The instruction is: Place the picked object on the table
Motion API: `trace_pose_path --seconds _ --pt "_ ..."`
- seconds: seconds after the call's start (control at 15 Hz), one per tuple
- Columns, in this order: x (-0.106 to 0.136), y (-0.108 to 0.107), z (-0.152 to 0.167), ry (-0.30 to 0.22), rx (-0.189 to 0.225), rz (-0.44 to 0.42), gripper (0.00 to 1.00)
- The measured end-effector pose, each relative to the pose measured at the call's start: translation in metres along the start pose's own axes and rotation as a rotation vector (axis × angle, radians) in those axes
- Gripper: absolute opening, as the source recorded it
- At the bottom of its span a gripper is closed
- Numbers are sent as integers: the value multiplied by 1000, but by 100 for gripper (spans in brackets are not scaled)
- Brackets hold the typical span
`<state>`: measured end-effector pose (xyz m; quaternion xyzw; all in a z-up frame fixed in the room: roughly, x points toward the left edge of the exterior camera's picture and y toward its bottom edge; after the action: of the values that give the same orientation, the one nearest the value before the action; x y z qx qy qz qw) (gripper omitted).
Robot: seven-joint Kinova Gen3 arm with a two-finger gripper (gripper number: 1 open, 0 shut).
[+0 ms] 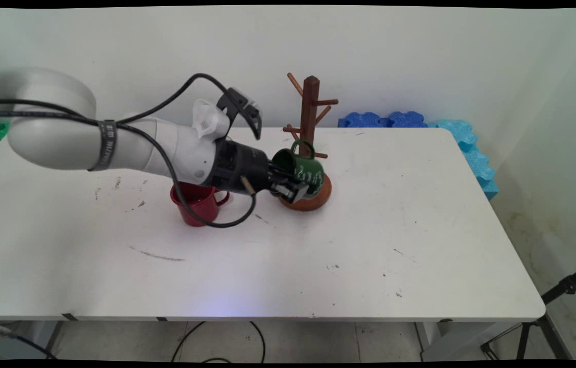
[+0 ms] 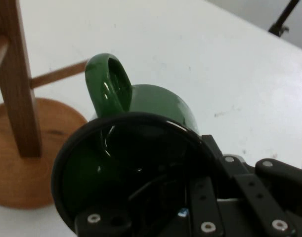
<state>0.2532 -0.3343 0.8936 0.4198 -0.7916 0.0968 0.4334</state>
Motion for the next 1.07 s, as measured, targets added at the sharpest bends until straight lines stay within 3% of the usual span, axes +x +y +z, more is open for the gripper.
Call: trace_pose_path --seconds 0.73,1.07 --pt "6 5 -38 -229 -100 191 0" --pt "12 5 -63 -336 -122 299 0"
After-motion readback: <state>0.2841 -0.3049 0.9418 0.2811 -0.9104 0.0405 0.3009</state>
